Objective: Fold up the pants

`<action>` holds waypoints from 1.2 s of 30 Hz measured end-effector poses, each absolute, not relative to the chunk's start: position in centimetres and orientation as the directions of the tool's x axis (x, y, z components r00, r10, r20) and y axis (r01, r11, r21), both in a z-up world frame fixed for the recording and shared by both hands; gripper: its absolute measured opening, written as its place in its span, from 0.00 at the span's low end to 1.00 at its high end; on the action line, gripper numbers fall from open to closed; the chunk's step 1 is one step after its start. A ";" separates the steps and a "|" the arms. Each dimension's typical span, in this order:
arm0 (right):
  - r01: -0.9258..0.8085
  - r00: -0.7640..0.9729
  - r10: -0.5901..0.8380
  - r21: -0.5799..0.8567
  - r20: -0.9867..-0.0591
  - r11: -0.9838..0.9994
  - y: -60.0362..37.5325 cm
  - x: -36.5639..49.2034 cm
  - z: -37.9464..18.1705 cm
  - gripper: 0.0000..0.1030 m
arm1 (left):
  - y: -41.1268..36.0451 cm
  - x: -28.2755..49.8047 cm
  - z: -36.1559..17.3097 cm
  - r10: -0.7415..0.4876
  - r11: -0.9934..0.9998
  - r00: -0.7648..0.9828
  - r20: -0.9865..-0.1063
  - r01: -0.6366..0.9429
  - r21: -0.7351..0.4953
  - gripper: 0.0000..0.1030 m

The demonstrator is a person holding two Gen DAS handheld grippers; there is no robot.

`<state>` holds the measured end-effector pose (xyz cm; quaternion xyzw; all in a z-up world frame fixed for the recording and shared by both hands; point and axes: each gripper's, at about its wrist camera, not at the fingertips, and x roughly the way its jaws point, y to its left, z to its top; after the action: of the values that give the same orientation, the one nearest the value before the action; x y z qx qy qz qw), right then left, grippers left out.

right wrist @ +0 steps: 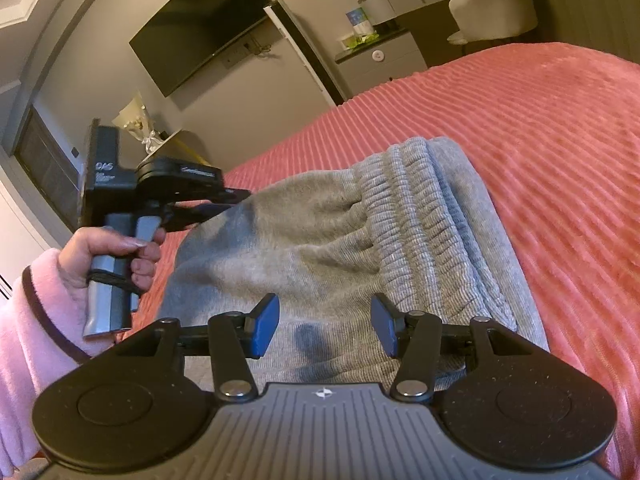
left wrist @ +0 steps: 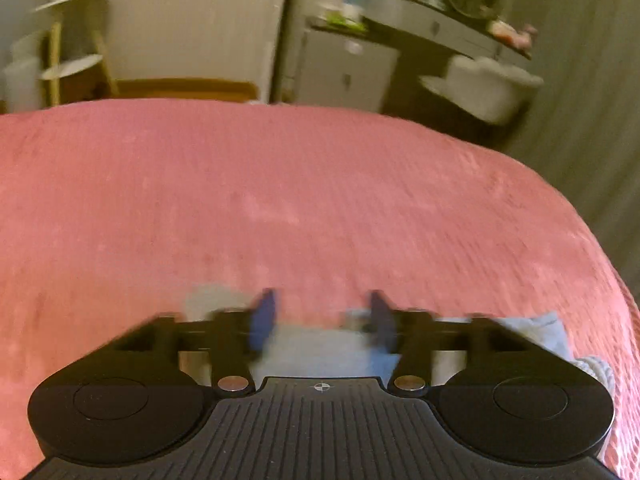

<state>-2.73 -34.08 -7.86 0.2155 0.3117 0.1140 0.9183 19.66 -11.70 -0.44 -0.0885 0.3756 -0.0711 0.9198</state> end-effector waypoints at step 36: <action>0.064 0.538 0.567 0.701 -0.624 0.711 -46.0 5.7 -10.7 0.94 | -3.2 13.1 -7.8 -0.582 0.801 0.464 -0.668 0.190 -0.567 0.92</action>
<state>5.67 -46.00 -10.68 0.3469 0.4549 0.1560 0.8052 13.06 -3.19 -7.77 -0.2120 0.4625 -0.2331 0.8288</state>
